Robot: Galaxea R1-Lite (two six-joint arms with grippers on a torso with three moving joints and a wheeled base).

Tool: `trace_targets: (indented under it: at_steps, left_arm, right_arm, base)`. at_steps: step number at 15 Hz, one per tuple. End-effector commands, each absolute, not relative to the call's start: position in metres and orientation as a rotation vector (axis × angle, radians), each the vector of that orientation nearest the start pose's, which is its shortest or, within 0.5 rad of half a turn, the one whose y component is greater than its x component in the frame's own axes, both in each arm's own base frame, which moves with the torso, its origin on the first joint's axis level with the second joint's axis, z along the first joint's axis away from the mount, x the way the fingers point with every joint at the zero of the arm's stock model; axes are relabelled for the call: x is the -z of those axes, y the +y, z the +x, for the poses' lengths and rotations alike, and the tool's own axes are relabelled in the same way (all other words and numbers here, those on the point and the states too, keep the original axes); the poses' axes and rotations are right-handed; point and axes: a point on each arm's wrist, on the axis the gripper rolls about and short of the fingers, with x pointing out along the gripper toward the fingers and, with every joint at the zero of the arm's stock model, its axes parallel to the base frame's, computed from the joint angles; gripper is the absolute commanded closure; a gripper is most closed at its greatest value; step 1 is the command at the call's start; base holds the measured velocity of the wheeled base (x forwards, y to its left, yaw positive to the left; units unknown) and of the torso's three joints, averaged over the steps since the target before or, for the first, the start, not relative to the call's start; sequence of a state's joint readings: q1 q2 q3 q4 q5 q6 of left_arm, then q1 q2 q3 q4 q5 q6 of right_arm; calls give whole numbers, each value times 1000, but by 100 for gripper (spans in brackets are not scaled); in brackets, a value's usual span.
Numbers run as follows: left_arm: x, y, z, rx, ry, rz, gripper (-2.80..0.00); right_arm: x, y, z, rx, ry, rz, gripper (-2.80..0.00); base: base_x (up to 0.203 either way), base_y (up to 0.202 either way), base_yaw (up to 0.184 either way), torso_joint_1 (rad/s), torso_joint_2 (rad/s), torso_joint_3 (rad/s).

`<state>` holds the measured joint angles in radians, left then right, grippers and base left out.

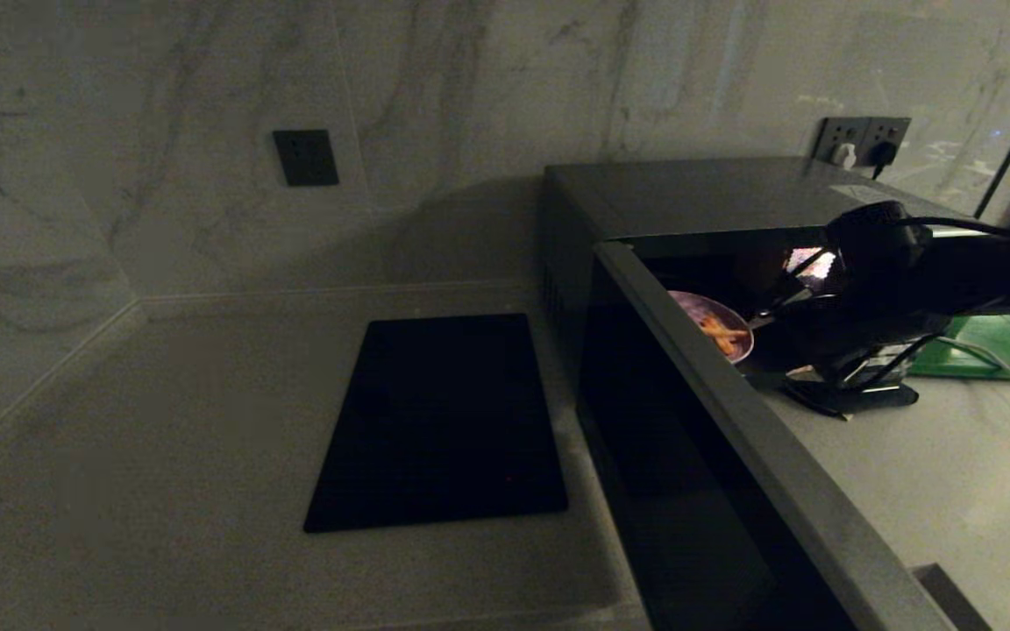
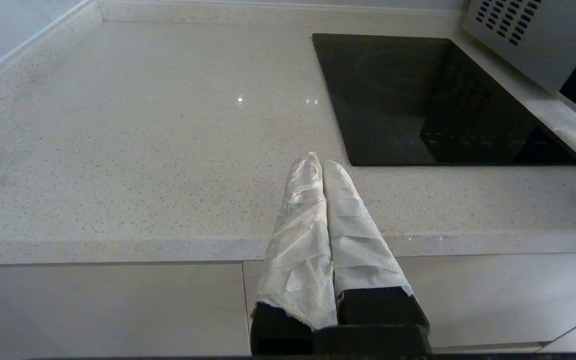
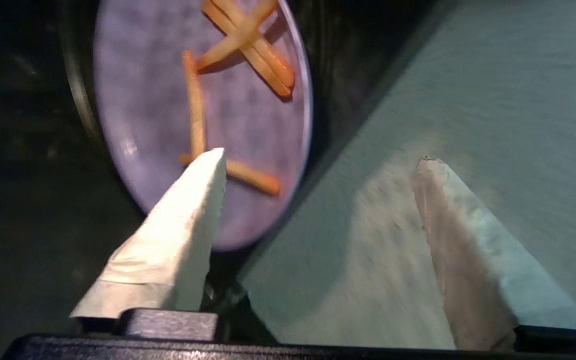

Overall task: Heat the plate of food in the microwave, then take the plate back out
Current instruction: Close the microwave oven

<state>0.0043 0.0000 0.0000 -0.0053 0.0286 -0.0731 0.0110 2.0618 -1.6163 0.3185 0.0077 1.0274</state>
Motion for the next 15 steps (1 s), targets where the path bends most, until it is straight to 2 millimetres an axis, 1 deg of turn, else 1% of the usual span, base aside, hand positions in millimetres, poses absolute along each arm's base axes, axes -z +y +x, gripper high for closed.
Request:
trace_targets:
  at_steps: [1, 3, 5, 7, 9, 11, 12, 15]
  left_arm:
    - [-76, 1, -23, -34, -6, -74, 0]
    - [-76, 1, -23, -34, -6, -74, 0]
    - [-76, 1, -23, -34, -6, -74, 0]
    - [-76, 1, -23, -34, -6, -74, 0]
    - [-76, 1, -23, -34, -6, -74, 0]
    - [-76, 1, -23, -34, -6, -74, 0]
    - [-76, 1, -23, -34, -6, -74, 0]
    - [-76, 1, -23, -34, -6, -74, 0]
  right_arm:
    - [-230, -4, 361, 351, 629, 973, -280]
    - [-249, -8, 322, 356, 620, 935, -280]
    - [-262, -9, 280, 402, 621, 873, -280]
    - [-268, -12, 236, 482, 614, 796, -280]
    - [-272, -17, 199, 566, 596, 710, -280]
    - [-274, -24, 171, 629, 575, 629, -280]
    - [-276, -26, 160, 652, 570, 596, 0]
    - [-285, -30, 139, 692, 526, 502, 0]
  base:
    - [0, 0, 0, 0, 0, 0]
    - [0, 0, 0, 0, 0, 0]
    - [0, 0, 0, 0, 0, 0]
    - [0, 0, 0, 0, 0, 0]
    - [0, 0, 0, 0, 0, 0]
    - [0, 0, 0, 0, 0, 0]
    - [0, 0, 0, 0, 0, 0]
    - [0, 0, 0, 0, 0, 0]
